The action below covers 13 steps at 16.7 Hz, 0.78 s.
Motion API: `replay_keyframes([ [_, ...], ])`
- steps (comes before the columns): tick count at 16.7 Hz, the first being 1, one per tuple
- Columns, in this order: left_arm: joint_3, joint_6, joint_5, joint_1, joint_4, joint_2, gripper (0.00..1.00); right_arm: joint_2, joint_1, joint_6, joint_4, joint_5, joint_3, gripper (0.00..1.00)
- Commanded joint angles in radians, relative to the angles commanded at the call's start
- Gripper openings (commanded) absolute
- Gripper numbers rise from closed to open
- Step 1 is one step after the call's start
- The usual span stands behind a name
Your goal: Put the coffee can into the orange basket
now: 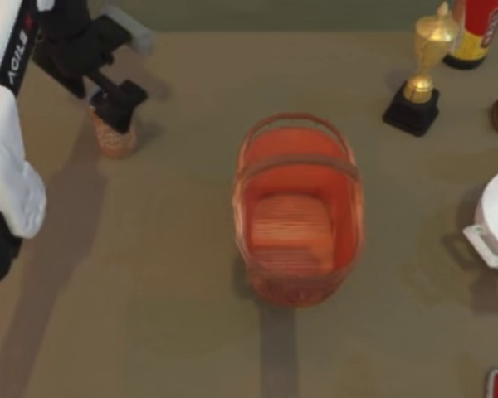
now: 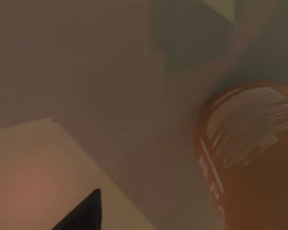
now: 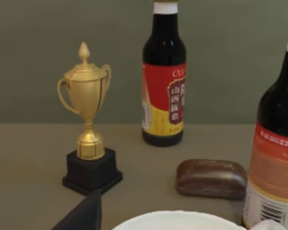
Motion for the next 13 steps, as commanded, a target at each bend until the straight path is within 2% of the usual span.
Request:
replay_keyframes([
  [4, 0.135, -0.003, 0.001, -0.003, -0.043, 0.095, 1.0, 0.0, 0.0, 0.0, 0.0, 0.0, 0.0, 1.0],
  [8, 0.142, -0.003, 0.001, -0.004, -0.045, 0.1, 1.0, 0.0, 0.0, 0.0, 0.0, 0.0, 0.0, 1.0],
  [13, 0.142, -0.003, 0.001, -0.004, -0.045, 0.1, 0.62, 0.0, 0.0, 0.0, 0.0, 0.0, 0.0, 1.0],
])
